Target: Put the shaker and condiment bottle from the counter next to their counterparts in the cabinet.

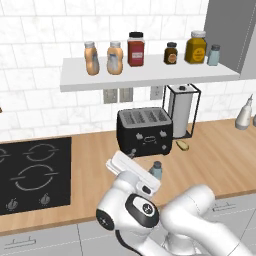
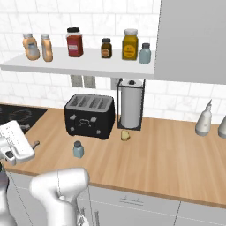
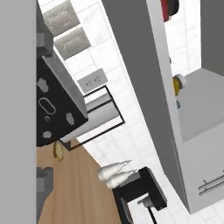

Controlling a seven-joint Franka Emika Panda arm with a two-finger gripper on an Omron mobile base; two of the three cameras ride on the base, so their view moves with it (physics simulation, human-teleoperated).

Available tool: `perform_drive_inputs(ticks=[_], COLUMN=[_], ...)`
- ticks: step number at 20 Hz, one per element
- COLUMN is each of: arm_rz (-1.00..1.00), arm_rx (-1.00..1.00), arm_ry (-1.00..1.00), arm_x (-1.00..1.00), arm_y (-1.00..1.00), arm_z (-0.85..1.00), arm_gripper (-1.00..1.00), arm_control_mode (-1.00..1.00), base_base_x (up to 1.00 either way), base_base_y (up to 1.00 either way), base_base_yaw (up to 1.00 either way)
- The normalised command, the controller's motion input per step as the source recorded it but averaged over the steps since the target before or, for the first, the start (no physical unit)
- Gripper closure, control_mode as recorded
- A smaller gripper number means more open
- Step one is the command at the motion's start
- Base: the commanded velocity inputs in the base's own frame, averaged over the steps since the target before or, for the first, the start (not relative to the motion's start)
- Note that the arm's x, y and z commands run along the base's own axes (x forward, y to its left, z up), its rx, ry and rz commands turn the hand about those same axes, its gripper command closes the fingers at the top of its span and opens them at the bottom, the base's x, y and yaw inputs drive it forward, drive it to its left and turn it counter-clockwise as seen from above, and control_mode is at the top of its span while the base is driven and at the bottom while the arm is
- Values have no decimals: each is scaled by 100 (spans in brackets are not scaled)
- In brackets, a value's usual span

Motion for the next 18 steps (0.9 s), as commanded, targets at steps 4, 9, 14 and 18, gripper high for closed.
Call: perform_drive_inputs(ticks=[4,9,14,18], arm_rz=[0,0,-2,0], arm_rx=[0,0,0,0], arm_ry=[0,7,21,20], arm_x=[-1,0,0,3], arm_y=[-25,-10,-3,-4], arm_z=[-36,-21,-11,-9], arm_gripper=[-100,-100,-100,-100], arm_control_mode=[-100,-100,-100,-100], base_base_x=[0,0,0,0], base_base_y=[0,0,0,0], base_base_yaw=[0,0,0,0])
